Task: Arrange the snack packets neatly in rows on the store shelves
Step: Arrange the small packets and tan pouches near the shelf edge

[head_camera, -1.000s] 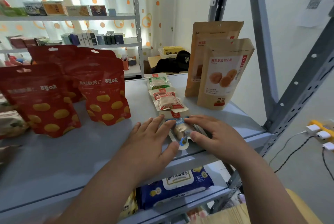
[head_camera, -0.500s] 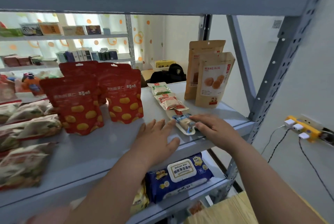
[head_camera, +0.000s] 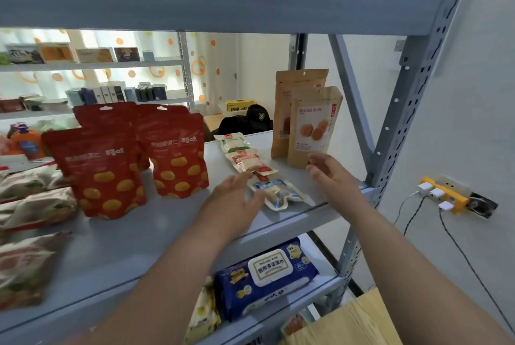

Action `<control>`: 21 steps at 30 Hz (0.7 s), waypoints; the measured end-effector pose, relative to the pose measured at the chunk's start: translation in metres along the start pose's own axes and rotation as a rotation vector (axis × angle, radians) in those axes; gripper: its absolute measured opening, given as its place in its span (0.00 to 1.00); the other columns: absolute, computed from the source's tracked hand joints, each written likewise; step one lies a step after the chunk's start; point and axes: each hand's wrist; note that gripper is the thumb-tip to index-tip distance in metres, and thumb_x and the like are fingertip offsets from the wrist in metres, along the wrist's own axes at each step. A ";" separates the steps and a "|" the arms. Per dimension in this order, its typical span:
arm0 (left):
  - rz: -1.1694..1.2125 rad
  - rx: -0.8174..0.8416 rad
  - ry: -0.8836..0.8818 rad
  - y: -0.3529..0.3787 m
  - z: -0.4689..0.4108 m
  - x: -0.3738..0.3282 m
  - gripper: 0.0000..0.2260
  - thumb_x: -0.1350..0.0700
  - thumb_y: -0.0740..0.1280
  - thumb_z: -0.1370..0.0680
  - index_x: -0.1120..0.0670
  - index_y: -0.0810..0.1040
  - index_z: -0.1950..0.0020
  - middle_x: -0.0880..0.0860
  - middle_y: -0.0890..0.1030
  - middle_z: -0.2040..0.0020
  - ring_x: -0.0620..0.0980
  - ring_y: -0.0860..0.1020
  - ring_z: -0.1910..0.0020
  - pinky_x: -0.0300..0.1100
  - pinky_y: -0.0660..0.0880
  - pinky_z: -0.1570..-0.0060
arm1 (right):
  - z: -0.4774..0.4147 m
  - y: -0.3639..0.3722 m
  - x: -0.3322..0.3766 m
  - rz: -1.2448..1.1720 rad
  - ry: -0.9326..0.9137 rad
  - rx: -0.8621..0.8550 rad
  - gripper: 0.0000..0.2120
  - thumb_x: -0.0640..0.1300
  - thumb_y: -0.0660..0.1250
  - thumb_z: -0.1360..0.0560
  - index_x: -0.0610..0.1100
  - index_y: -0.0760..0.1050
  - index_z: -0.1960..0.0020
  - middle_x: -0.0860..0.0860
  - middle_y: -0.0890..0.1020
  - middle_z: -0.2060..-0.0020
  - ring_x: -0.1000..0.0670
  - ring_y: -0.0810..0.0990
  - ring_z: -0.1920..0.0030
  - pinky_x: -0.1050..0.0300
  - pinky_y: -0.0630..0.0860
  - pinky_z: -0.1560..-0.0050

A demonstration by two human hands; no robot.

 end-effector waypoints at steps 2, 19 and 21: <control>0.134 -0.081 -0.006 -0.005 -0.030 -0.012 0.19 0.41 0.59 0.24 0.42 0.68 0.33 0.46 0.74 0.36 0.47 0.74 0.41 0.42 0.68 0.51 | -0.022 -0.011 -0.007 -0.032 0.020 -0.171 0.19 0.55 0.65 0.24 0.56 0.71 0.34 0.63 0.78 0.44 0.65 0.76 0.45 0.72 0.70 0.54; 0.059 -0.261 0.045 0.061 -0.196 -0.018 0.05 0.52 0.64 0.22 0.48 0.78 0.48 0.48 0.82 0.53 0.50 0.80 0.55 0.46 0.76 0.56 | -0.115 -0.015 -0.058 0.107 0.195 -0.212 0.13 0.38 0.56 0.23 0.47 0.75 0.45 0.52 0.77 0.49 0.51 0.73 0.52 0.65 0.66 0.64; 0.019 -0.275 0.063 0.065 -0.196 -0.017 0.06 0.51 0.62 0.21 0.50 0.78 0.49 0.50 0.82 0.53 0.52 0.79 0.55 0.46 0.75 0.56 | -0.117 -0.015 -0.060 0.157 0.216 -0.242 0.11 0.38 0.55 0.24 0.47 0.74 0.51 0.50 0.78 0.53 0.49 0.74 0.54 0.62 0.66 0.65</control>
Point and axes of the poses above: each hand's wrist, its own z-axis away from the middle knuckle, its own y-axis out of the palm, x = y × z
